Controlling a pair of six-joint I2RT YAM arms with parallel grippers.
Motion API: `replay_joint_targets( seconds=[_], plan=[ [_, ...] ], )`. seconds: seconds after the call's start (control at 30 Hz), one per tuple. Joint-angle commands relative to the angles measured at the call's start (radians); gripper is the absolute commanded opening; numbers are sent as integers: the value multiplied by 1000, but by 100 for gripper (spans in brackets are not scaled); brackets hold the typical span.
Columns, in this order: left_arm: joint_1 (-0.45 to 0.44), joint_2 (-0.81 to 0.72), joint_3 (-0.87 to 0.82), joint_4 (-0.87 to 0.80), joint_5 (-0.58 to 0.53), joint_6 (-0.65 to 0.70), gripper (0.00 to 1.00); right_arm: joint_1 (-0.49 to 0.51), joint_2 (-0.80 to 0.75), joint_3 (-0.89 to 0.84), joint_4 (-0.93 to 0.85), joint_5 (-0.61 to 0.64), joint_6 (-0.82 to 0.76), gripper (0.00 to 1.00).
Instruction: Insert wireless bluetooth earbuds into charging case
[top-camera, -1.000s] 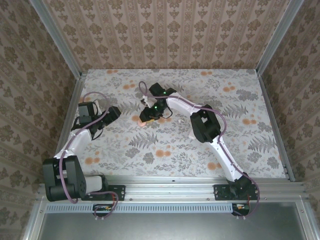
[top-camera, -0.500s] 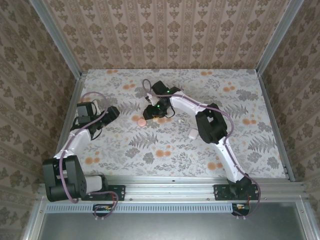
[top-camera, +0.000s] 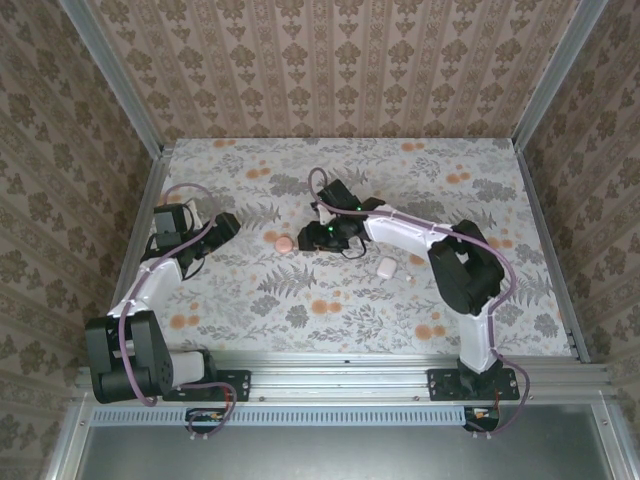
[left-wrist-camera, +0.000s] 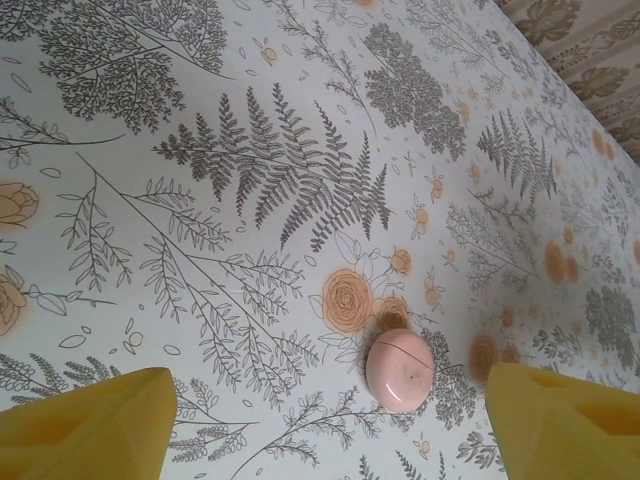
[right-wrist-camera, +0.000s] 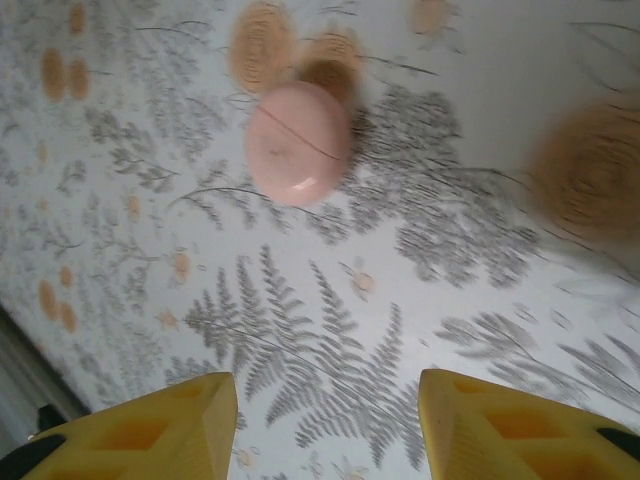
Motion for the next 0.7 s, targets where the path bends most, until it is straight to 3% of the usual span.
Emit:
replay_joint_targets(
  seconds=[0.0,0.23,0.47,0.67],
  plan=[
    [-19,0,5,10,31,15,81,-6,-116,-63,-24,117,30,53],
    [-99,8,41,-44,-3,34,80,-14,-270,-166,-138,241,-12,57],
    [-243,20,85,-135,-92,83,79,-51,-378,-226,-282,325,-31,62],
    [-331,38,127,-211,-160,102,78,-75,-440,-263,-481,524,21,68]
  ],
)
